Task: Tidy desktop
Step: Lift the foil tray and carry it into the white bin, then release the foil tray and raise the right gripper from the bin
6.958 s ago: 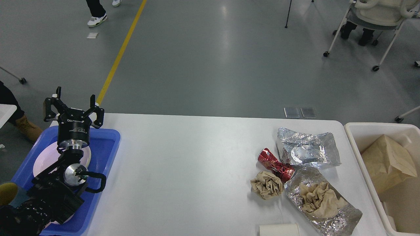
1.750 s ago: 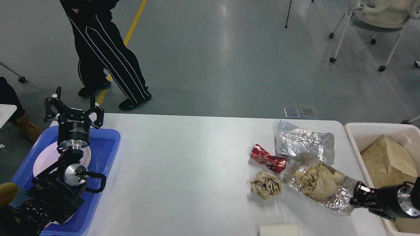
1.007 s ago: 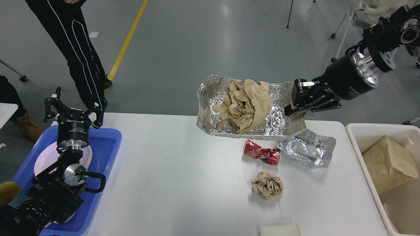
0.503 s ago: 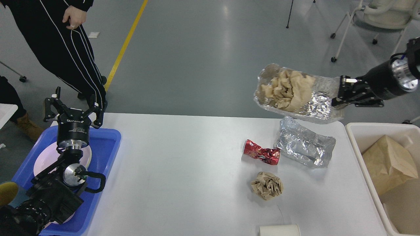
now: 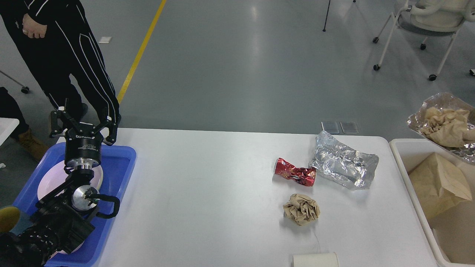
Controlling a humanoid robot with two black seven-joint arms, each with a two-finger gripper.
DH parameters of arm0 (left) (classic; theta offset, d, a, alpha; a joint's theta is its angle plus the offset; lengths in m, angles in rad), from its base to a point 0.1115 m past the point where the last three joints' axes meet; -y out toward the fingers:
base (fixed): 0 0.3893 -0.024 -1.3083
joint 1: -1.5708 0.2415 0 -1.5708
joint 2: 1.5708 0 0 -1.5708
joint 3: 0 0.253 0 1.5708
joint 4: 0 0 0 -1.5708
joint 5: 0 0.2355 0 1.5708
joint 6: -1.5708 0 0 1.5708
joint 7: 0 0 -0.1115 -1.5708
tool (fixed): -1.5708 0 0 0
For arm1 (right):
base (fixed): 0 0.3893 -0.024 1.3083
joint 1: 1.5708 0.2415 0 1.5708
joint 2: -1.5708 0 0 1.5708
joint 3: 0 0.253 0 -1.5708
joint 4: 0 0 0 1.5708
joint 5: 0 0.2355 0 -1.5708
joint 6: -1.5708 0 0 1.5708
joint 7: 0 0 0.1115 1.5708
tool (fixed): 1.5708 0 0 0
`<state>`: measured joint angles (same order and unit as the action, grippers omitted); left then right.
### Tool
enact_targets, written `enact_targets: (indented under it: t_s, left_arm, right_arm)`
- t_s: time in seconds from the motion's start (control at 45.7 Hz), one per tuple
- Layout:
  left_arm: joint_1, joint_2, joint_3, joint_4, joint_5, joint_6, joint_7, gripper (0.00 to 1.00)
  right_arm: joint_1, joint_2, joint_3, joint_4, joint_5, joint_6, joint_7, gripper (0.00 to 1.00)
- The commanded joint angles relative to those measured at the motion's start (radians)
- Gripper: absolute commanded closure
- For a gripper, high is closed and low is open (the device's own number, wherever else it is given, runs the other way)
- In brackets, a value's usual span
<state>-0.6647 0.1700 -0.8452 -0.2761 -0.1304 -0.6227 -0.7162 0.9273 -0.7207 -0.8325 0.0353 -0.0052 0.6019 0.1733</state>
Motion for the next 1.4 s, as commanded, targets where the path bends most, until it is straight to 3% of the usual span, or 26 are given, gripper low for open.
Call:
enact_targets:
  t_s: [0.0,0.066,0.197,0.394,0.416,0.459,1.028,1.378]
  left_arm:
    - [-0.001,0.000,0.000,0.000,0.000,0.000,0.000,0.03]
    - [-0.001,0.000,0.000,0.000,0.000,0.000,0.000,0.03]
    - [0.000,0.000,0.000,0.000,0.000,0.000,0.000,0.03]
    - [0.000,0.000,0.000,0.000,0.000,0.000,0.000,0.03]
    - [0.000,0.000,0.000,0.000,0.000,0.000,0.000,0.03]
    - [-0.001,0.000,0.000,0.000,0.000,0.000,0.000,0.03]
    - [0.000,0.000,0.000,0.000,0.000,0.000,0.000,0.03]
    - [-0.001,-0.001,0.000,0.000,0.000,0.000,0.000,0.03]
  right_arm:
    - [-0.152,0.029,0.007,-0.072,0.096,-0.121,-0.067,1.00]
    - [-0.194,0.029,0.016,-0.072,0.128,-0.243,-0.127,1.00]
    - [-0.266,0.060,0.058,-0.072,0.151,-0.436,-0.201,1.00]
    - [-0.295,0.118,0.131,-0.072,0.151,-0.559,-0.299,1.00]
    - [-0.301,0.130,0.125,-0.074,0.136,-0.573,-0.314,0.77]
    - [-0.312,0.138,0.118,-0.074,0.128,-0.577,-0.328,0.00]
    - [-0.323,0.162,0.115,-0.077,0.139,-0.579,-0.344,0.00]
    - [-0.055,0.167,0.108,-0.041,0.129,-0.542,-0.337,0.00]
